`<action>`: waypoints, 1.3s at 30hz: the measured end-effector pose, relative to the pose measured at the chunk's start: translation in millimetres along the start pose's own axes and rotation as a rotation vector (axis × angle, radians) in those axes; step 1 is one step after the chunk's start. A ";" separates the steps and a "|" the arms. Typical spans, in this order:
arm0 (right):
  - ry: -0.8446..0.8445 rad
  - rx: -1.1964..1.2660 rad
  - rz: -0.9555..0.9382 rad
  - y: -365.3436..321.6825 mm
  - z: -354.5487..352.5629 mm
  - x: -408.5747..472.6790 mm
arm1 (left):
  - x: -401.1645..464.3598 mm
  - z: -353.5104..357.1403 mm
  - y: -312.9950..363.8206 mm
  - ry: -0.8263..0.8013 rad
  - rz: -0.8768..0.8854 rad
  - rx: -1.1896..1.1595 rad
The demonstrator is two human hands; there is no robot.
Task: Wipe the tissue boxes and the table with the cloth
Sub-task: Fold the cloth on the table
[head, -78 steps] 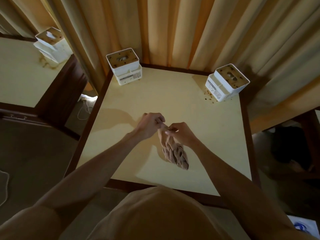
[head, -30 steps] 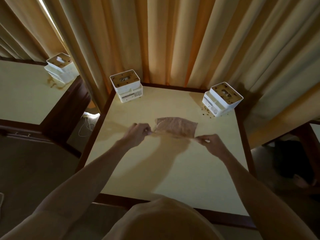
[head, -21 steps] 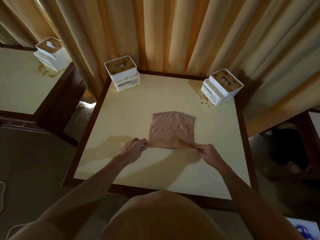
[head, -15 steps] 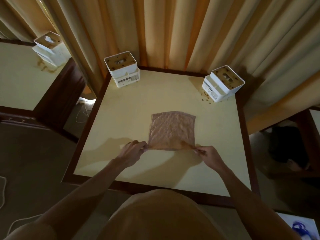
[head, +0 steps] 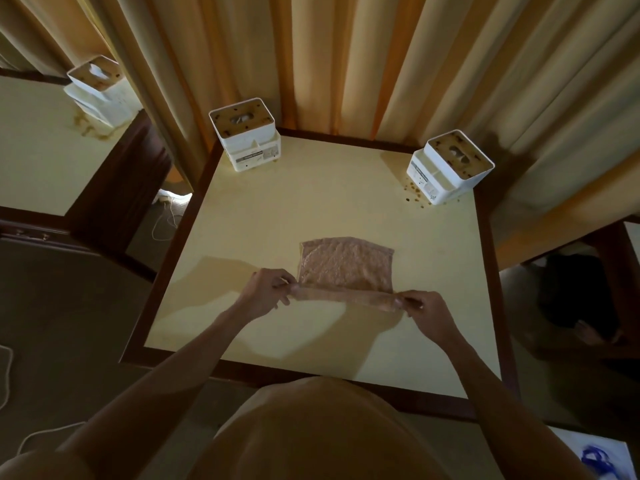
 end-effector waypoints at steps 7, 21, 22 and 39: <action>0.088 0.004 0.039 -8.7 -18.7 56.1 | 51.0 -21.9 13.6 0.096 -0.043 -0.077; 0.112 0.035 0.276 -6.0 -17.0 131.5 | 138.7 -24.7 -15.4 0.106 -0.277 0.034; 0.109 0.035 0.295 -4.5 -16.2 133.7 | 141.4 -23.1 -16.5 0.101 -0.273 0.045; -0.115 -0.429 -0.081 -147.1 59.8 166.8 | 84.3 7.3 -20.5 0.067 -0.456 0.228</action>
Point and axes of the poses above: each hand's wrist, its own x-axis towards the middle knuckle, its own z-axis out of the palm, y = z × x, the point moved 9 cm from there along x, towards the middle knuckle, and after that the axes turned 4 degrees about z, right-handed, at the moved point
